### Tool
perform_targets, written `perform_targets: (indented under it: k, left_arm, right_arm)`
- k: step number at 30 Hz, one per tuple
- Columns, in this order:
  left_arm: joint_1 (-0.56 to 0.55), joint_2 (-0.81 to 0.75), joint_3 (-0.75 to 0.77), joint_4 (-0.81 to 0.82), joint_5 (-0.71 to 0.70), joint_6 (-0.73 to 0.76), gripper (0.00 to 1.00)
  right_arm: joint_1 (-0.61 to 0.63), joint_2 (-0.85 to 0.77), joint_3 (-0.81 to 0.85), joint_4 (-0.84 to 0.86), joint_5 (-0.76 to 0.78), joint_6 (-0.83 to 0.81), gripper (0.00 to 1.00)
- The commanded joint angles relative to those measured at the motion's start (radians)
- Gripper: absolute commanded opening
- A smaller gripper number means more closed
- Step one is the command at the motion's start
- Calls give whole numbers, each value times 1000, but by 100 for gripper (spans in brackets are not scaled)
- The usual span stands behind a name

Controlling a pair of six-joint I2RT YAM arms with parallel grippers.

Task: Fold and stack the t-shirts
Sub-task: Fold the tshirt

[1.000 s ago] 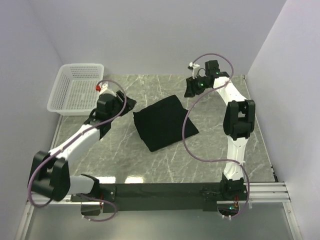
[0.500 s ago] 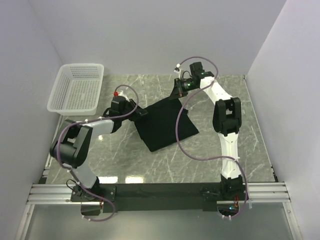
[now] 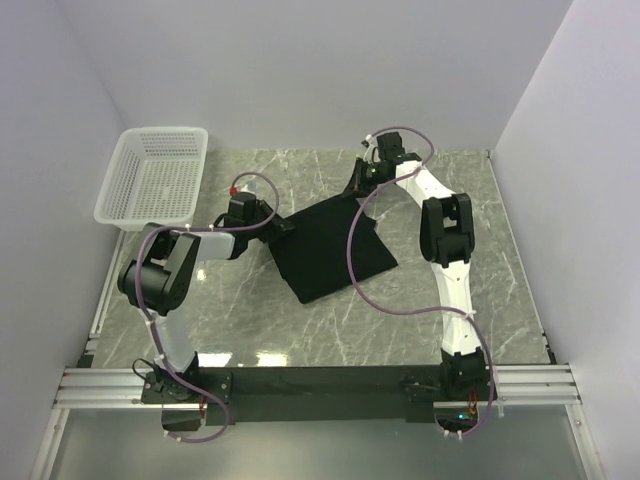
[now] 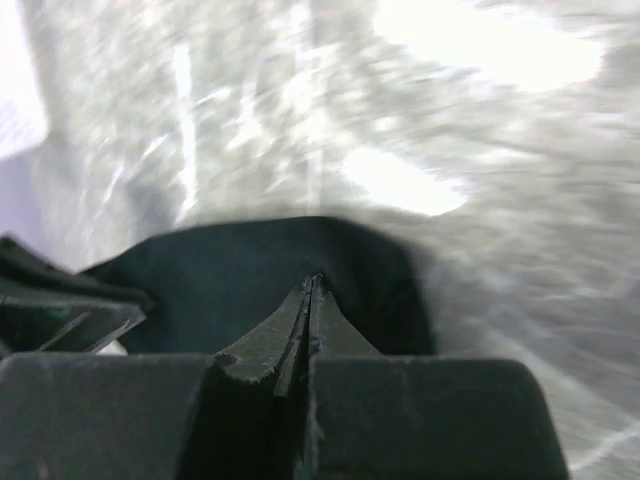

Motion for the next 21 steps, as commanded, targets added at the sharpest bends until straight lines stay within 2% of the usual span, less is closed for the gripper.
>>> perform_targets:
  k: [1, 8, 14, 16, 21]
  left_arm:
    - [20, 19, -18, 14, -47, -7, 20]
    - [54, 39, -28, -22, -79, 8, 21]
    - [65, 30, -8, -13, -37, 55, 30]
    - [63, -25, -5, 24, -6, 88, 37]
    - [63, -201, 48, -64, -33, 189, 49]
  right_arm:
    - [-13, 23, 50, 24, 156, 59, 0]
    - [-24, 52, 53, 8, 221, 63, 0]
    - [-30, 34, 58, 7, 196, 25, 0]
    - [-36, -30, 19, 54, 184, -1, 0]
    - [-70, -217, -61, 102, 173, -123, 4]
